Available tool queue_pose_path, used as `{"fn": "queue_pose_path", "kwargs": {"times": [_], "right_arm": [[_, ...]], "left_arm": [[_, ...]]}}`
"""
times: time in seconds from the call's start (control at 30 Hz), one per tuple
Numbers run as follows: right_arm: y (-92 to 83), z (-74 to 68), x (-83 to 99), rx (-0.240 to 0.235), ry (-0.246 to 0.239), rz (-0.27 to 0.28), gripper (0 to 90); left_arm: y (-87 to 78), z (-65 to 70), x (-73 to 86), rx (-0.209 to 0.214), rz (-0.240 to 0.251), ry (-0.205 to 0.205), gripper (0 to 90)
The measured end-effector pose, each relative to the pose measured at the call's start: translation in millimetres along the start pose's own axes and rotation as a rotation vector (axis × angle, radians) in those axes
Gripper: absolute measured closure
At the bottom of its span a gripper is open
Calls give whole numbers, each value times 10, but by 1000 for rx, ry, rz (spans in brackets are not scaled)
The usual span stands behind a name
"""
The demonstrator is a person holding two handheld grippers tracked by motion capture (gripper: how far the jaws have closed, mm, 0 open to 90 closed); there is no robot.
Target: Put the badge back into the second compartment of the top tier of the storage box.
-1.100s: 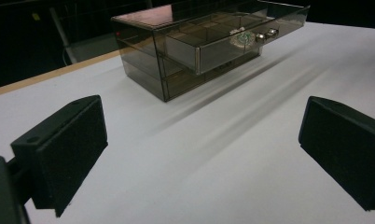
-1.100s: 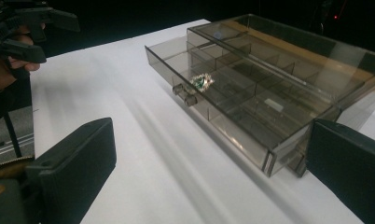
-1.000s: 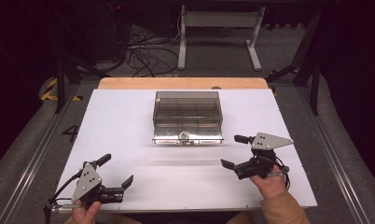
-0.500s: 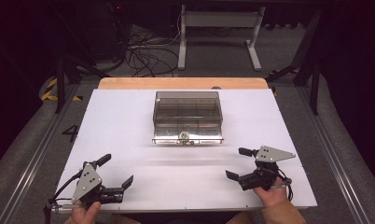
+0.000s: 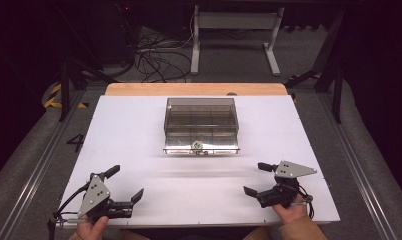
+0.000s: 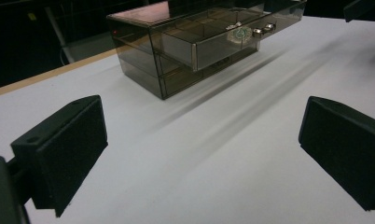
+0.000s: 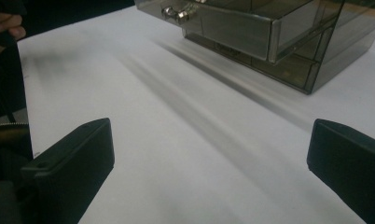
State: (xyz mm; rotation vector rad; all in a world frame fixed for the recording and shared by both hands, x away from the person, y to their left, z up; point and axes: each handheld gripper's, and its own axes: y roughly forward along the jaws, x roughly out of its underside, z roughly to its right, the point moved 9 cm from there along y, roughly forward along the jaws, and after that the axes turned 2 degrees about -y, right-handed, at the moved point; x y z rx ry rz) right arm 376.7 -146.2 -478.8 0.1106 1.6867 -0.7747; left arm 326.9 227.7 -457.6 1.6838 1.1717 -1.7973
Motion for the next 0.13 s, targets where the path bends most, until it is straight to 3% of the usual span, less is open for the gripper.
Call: {"fn": "queue_pose_path", "kwargs": {"times": [0.13], "right_arm": [[13, -15, 1, 1, -7, -14, 13]], "left_arm": [[2, -5, 2, -3, 0, -16, 18]]}}
